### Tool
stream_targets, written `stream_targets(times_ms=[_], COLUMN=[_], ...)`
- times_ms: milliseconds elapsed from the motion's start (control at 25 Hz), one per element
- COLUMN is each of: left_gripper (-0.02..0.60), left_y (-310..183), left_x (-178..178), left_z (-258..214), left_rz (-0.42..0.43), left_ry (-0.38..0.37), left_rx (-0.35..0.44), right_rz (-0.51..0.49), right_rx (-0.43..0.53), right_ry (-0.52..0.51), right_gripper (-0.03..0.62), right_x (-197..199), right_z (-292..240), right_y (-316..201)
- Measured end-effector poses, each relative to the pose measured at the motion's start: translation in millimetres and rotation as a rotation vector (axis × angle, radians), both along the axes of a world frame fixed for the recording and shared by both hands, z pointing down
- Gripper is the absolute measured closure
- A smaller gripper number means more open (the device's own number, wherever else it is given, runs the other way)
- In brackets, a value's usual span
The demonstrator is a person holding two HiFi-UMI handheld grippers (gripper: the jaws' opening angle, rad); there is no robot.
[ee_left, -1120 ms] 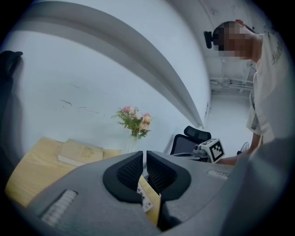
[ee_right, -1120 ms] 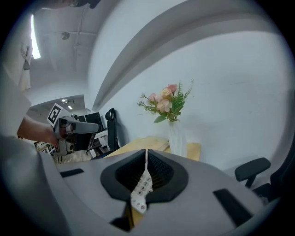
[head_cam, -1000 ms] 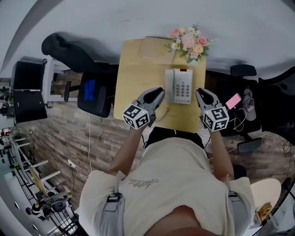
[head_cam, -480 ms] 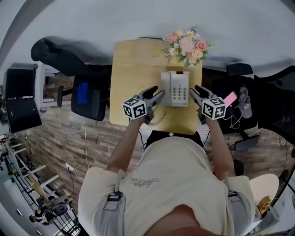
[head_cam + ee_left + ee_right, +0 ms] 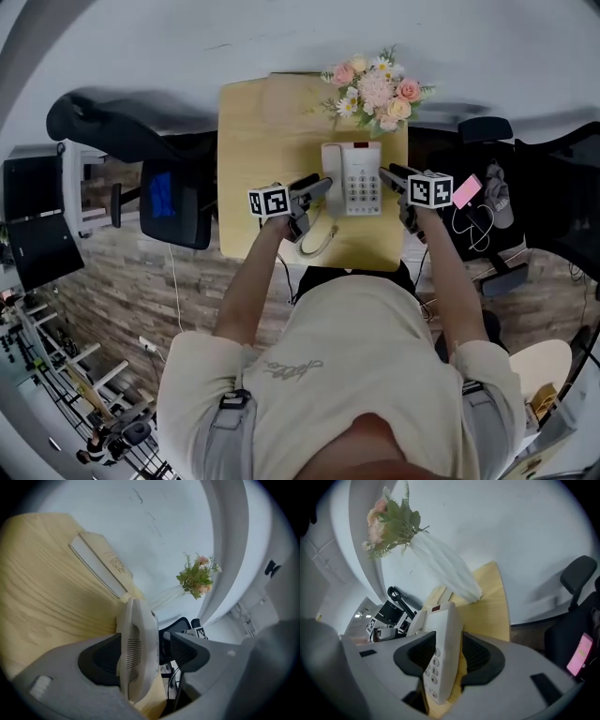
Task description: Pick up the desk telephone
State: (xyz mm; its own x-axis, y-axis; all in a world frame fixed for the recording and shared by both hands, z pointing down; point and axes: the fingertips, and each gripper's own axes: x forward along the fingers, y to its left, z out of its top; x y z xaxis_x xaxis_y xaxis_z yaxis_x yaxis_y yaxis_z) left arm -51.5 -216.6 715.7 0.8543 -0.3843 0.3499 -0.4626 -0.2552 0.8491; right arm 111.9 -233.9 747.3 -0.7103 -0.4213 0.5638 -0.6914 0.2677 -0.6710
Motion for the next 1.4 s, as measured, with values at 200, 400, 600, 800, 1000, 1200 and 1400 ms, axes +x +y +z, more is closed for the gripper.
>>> stream_targets(times_ms=[200, 400, 600, 800, 1000, 1200, 1400], left_gripper=[0.256, 0.252, 0.241, 0.227, 0.202, 0.201, 0.201], left_y=[-10, -18, -21, -21, -22, -22, -23], left_x=[12, 18, 22, 23, 32, 36, 32], left_z=[10, 19, 29, 31, 35, 30, 34], left_rz=[0.050, 0.070, 0.092, 0.140, 0.187, 0.198, 0.160], left_ry=[0.025, 0.066, 0.073, 0.097, 0.145, 0.219, 0.186], left_rx=[-0.040, -0.090, -0.124, -0.154, -0.177, -0.178, -0.150], right_rz=[-0.039, -0.075, -0.115, -0.158, -0.203, -0.227, -0.215], right_rx=[-0.053, -0.115, -0.170, -0.232, -0.281, -0.291, -0.265], right_ry=[-0.059, -0.104, -0.154, -0.208, -0.229, -0.231, -0.224], right_gripper=[0.436, 0.436, 0.413, 0.391, 0.361, 0.362, 0.361], right_x=[-11, -19, -24, -34, -45, -44, -42], right_z=[1, 13, 17, 21, 26, 28, 26], right_y=[-7, -9, -11, -11, -10, -10, -9])
